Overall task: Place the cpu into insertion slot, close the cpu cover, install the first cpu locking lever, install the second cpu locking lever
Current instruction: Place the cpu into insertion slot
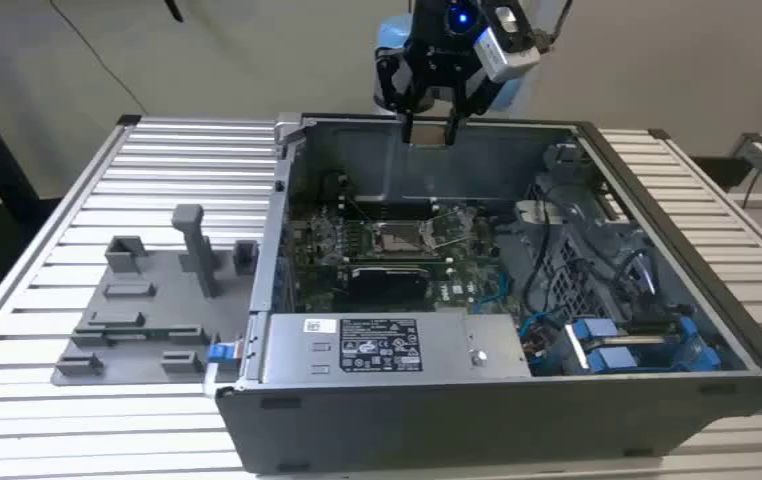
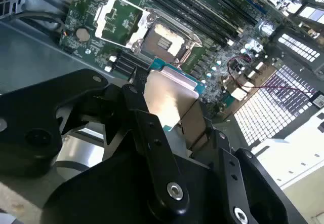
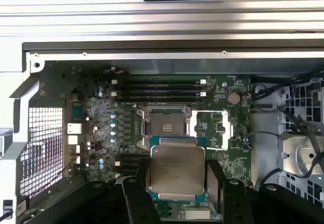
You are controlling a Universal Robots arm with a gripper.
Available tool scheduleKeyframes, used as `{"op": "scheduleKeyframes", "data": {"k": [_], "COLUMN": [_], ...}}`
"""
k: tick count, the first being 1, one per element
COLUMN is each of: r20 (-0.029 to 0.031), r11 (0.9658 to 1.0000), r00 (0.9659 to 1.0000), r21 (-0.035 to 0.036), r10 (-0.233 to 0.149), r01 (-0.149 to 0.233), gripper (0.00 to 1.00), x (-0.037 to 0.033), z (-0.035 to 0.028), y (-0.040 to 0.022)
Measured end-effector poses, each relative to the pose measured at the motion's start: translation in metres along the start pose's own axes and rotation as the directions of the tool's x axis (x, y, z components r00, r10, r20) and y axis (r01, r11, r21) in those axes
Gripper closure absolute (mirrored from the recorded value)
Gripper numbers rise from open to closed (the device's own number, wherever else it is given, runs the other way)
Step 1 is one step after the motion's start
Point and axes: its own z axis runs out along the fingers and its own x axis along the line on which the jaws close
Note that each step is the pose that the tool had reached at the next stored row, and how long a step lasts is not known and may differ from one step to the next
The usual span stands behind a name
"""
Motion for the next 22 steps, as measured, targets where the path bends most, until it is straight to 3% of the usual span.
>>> {"op": "scheduleKeyframes", "data": {"k": [15, 22], "r20": [0.0003, 0.0055], "r11": [1.0000, 0.9978], "r00": [1.0000, 0.9978], "r21": [-0.0005, -0.0016], "r10": [0.003, 0.067], "r01": [-0.003, -0.067], "gripper": [0.46, 0.46], "x": [0.0000, 0.0000], "z": [0.0000, 0.0005], "y": [0.0000, -0.0001]}}
